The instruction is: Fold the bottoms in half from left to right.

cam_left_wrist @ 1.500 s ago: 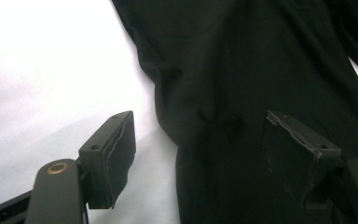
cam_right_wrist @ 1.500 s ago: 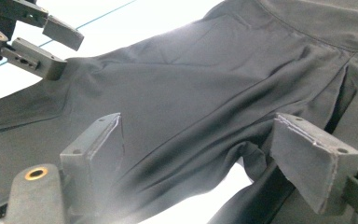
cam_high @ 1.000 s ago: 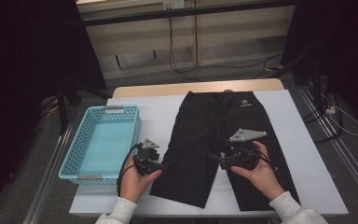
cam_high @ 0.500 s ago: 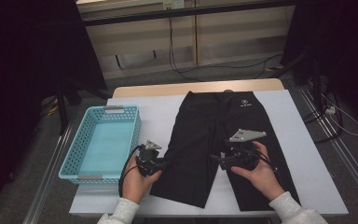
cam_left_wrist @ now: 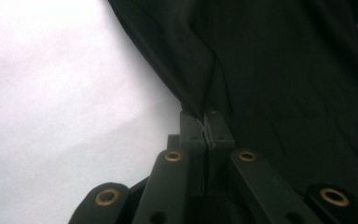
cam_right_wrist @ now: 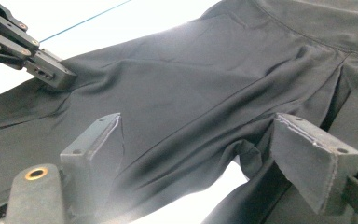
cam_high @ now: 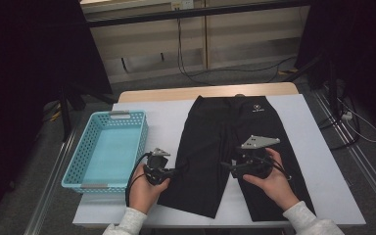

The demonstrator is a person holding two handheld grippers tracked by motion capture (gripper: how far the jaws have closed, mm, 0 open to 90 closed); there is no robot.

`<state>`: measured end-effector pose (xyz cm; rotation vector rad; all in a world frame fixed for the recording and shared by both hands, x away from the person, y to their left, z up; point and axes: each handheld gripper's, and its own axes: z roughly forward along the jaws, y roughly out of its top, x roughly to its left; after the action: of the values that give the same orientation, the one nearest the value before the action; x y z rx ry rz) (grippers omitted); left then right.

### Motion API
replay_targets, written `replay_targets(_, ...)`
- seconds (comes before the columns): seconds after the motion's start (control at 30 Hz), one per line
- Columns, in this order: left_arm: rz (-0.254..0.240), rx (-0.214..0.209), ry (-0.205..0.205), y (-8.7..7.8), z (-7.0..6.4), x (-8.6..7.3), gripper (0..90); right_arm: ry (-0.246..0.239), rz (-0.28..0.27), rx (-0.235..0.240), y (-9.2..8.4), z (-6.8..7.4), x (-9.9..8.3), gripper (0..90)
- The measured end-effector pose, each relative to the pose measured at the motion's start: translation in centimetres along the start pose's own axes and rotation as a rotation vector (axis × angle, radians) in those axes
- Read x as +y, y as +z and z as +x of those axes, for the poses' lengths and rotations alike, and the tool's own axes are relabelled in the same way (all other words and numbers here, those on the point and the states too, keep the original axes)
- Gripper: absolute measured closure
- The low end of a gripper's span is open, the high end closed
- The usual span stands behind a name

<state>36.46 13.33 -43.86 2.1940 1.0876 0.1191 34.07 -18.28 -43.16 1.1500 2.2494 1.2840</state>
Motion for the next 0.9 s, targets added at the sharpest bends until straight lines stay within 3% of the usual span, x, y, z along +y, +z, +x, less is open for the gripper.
replay_targets(0.23,-0.039,-0.042,-0.014,-0.7,-0.5,0.4,88.5,0.003,-0.005,-0.007,0.0,-0.1,0.1,17.4)
replay_targets(0.9,-0.110,-0.111,0.038,-0.8,-3.4,1.4,88.5,0.005,-0.034,-0.043,1.9,-0.8,1.7,18.9)
